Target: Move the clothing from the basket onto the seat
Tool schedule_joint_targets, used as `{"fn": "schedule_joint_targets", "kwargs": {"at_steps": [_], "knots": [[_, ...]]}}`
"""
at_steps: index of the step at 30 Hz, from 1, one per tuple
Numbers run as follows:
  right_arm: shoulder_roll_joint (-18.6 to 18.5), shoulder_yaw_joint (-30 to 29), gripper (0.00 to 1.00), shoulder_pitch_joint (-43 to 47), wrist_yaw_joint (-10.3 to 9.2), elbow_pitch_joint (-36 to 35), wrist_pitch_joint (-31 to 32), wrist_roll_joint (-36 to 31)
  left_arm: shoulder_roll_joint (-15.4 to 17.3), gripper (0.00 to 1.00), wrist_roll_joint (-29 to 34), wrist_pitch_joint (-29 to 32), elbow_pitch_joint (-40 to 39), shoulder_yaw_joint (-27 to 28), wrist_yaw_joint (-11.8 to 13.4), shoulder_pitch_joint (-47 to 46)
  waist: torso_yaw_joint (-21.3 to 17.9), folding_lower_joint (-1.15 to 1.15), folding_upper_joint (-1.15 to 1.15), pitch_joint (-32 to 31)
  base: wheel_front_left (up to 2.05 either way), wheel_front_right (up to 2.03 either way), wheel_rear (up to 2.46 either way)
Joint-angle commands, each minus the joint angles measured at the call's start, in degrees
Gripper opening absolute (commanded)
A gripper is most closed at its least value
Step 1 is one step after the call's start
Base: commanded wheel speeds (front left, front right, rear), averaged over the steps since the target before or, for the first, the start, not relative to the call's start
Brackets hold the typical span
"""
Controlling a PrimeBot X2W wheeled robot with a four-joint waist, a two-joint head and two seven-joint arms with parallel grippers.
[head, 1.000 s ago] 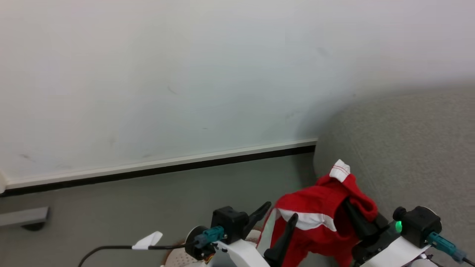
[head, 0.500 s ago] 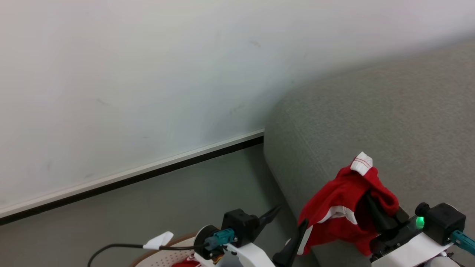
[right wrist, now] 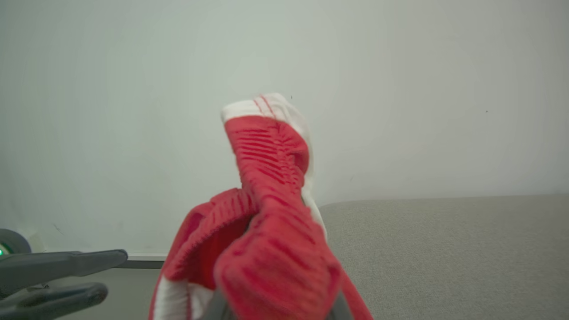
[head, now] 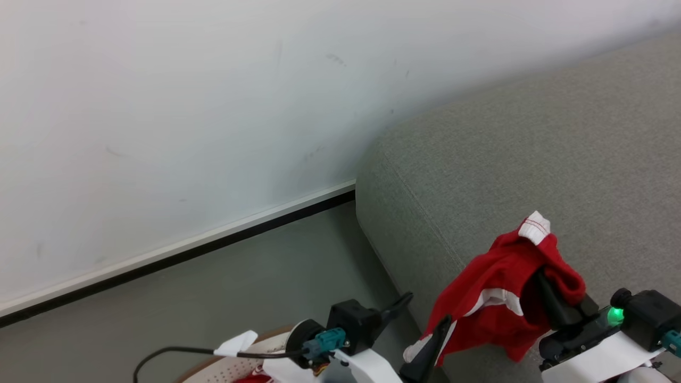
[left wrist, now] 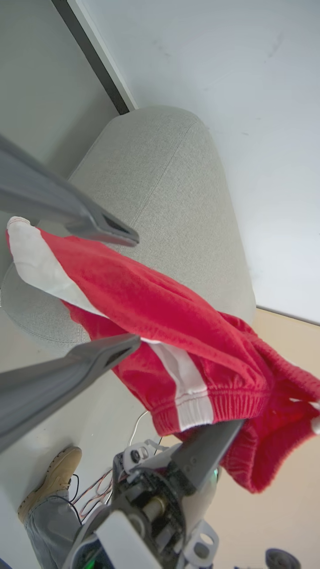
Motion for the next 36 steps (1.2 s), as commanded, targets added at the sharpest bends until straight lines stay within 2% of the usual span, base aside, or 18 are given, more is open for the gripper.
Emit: {"fn": "schedule_joint_targets", "kwargs": {"at_steps": [1,5,9,16,21,27,33,36], "knots": [[0.02,-0.58,0.00,0.58,-0.12,-0.36,-0.21,-0.31,0.15,1.00,0.58,-0.08,-0.11,-0.17,-0.11,-0.84,0.36,0.00,-0.01,0.49,0.00,0.00,0.00],[1.40,-4.95,0.00,-0.13,-0.12,-0.57,-0.21,-0.77,0.73,1.00,2.37,-0.11,-0.21,-0.80,0.03,-2.70,1.44,0.00,-0.01,2.32,0.00,0.00,0.00],[2.21,-10.23,0.00,-3.32,-0.12,-0.80,-0.21,-1.65,0.80,1.00,4.61,0.90,-0.79,-1.37,-0.62,-7.49,3.94,0.00,-0.01,7.52,0.00,0.00,0.00],[-0.47,-18.65,0.00,-15.58,-0.12,3.37,-0.20,-1.78,-0.10,1.00,9.42,1.80,0.07,-2.68,-3.20,-19.65,9.67,0.00,-0.01,19.37,0.00,0.00,0.00],[-4.43,-23.66,0.00,-26.94,-0.12,10.93,-0.20,-2.63,-1.24,1.00,11.08,0.50,2.13,-3.52,-4.69,-26.32,12.71,0.00,-0.01,25.53,0.00,0.00,0.00],[-10.57,-27.33,0.00,-39.58,-0.12,20.00,0.14,-3.06,-2.09,1.00,12.08,-0.90,4.14,-4.57,-5.01,-33.42,15.77,0.00,-0.01,31.43,0.00,0.00,0.00],[-14.92,-30.91,0.00,-47.50,-0.12,31.46,1.13,-4.22,-2.26,1.00,10.50,-2.06,4.34,-6.55,-3.86,-38.50,17.80,0.00,-0.01,35.29,0.00,0.00,0.00],[-15.04,-33.01,0.00,-48.31,-0.12,38.70,0.79,-6.51,-2.22,1.00,8.83,-2.64,4.38,-8.08,-2.68,-39.52,18.53,0.00,-0.01,36.39,0.00,0.00,0.00]]}}
